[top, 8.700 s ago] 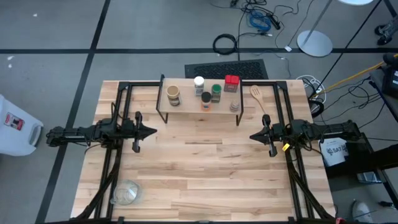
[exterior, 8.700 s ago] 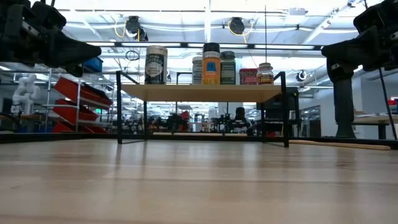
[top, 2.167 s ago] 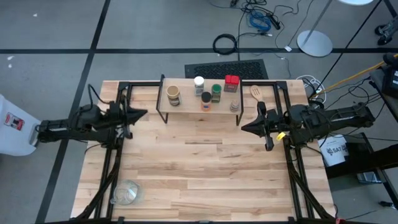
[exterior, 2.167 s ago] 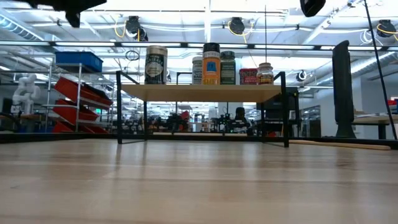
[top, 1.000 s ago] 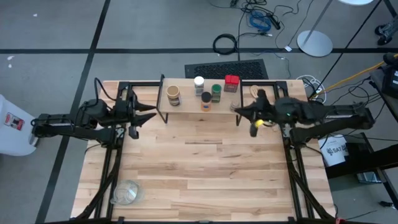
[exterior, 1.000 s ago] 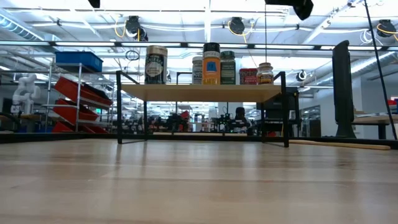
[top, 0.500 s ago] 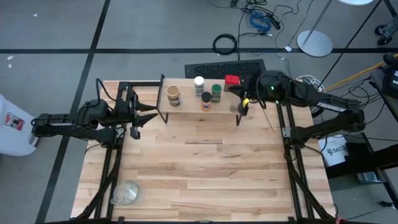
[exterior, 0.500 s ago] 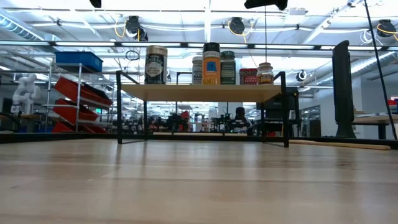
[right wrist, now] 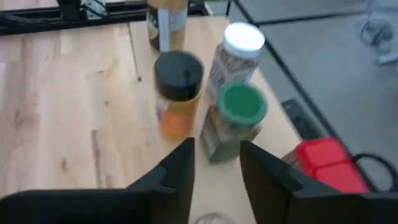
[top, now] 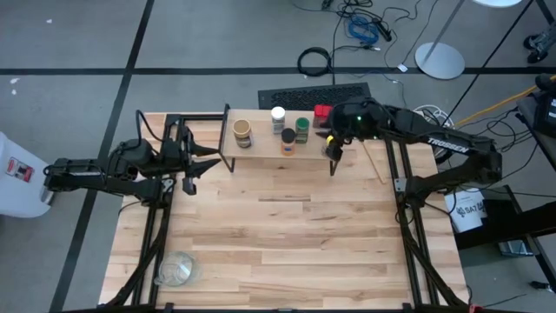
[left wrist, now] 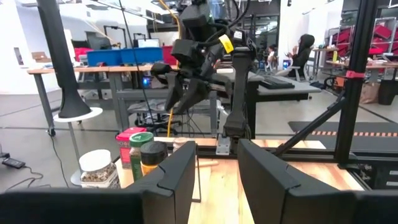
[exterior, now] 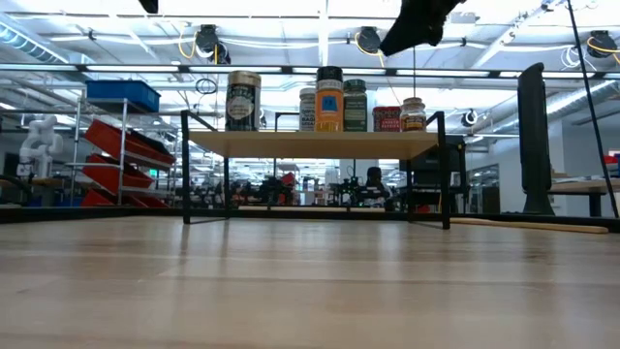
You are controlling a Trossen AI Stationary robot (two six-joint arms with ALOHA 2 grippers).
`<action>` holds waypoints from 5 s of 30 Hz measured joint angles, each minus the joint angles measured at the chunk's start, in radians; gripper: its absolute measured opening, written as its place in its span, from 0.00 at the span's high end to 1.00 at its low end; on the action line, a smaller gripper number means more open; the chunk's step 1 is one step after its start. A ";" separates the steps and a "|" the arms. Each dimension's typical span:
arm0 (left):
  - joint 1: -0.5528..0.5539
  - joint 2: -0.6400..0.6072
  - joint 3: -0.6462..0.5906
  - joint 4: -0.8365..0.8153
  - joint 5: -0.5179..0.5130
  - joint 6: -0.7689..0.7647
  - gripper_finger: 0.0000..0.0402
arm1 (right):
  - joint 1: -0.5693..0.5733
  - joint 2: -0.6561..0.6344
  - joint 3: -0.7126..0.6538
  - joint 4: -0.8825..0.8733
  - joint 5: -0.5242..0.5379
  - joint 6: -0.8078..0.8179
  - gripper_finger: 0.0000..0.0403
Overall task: Shelf spices
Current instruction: Remove the brown seasoning bottle from the shelf
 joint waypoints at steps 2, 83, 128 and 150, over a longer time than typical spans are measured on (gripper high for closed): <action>0.000 0.000 0.000 -0.015 0.000 0.000 0.68 | 0.019 -0.002 0.000 -0.035 0.001 0.029 0.65; 0.000 0.011 0.000 -0.037 0.000 0.026 0.68 | -0.092 0.225 -0.002 -0.285 -0.058 -0.093 0.24; 0.000 0.011 0.000 -0.049 -0.001 0.026 0.68 | 0.133 0.137 0.001 -0.305 -0.190 0.184 0.59; 0.000 0.011 0.000 -0.050 0.000 -0.003 0.68 | 0.832 0.134 -0.101 -0.311 0.202 0.813 0.59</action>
